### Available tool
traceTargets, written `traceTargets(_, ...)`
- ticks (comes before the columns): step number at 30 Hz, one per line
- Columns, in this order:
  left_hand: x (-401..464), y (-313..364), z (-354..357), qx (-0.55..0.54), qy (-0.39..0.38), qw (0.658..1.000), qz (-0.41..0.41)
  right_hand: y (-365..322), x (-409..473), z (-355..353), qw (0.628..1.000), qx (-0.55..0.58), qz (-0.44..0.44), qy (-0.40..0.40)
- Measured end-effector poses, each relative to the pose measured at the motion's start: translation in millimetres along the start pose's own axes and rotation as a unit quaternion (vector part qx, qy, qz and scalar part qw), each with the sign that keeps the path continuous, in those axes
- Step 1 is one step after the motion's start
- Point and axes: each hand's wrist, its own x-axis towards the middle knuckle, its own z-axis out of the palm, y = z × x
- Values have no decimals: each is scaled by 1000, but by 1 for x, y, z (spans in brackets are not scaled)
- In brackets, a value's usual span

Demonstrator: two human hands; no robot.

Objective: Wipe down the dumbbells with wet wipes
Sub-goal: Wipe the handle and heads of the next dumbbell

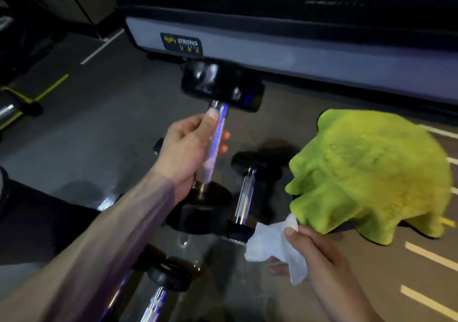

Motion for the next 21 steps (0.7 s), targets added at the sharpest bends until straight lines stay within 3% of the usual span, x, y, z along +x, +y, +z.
traceTargets(4, -25, 64, 78, -110, -69, 987, 91, -28, -26, -11, 995, 82, -49, 25)
traceTargets(7, -35, 95, 132, -151, -116, 975, 116, -37, -42, -30, 983, 129, -94, 89)
traceTargets(11, -42, 100, 190, -140, -156, 972, 108, -37, -54, -57, 970, 173, -133, 112)
traceTargets(16, -40, 90, 227, -98, -141, 979, 109, -37, -62, -89, 965, 179, -141, 129)
traceTargets(21, -32, 95, 225, -52, -153, 981, 112, -64, -66, -134, 942, 72, -239, 226)
